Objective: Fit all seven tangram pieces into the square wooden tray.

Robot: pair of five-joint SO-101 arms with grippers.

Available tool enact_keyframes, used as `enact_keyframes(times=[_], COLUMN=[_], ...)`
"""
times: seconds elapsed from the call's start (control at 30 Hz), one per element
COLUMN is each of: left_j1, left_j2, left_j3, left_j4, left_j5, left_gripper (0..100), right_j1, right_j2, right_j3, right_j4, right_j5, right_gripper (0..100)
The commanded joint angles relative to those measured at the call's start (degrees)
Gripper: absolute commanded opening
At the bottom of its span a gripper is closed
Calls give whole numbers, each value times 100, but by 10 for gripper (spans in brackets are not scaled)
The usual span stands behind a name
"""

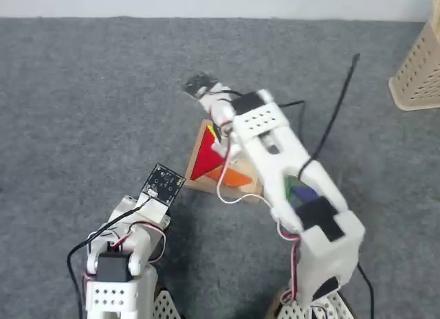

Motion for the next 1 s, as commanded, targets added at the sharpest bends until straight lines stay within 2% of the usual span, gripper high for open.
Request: enact_keyframes(times=[0.0,0.1,0.2,0.43,0.7,0.97], left_j1=[-26,-26,-26,-26,-26,-26], left_j2=[-123,-123,-123,-123,-123,-123], left_j3=[-75,-75,-75,-75,-75,-75], left_j4=[0,0,0,0,0,0], left_j5=[44,44,44,44,44,44], left_gripper=[122,122,122,122,122,122], right_j1=[92,84,84,57,-426,-866], right_j2=[-1068,-1886,-2378,-1877,-1007,-857], right_j3=[1415,2875,3552,3455,3007,2831], right_j4=[-1244,-2316,-2677,-2712,-2668,-2668], right_j5=[-290,-422,-422,-422,-431,-431], right_gripper=[6,6,6,6,6,6])
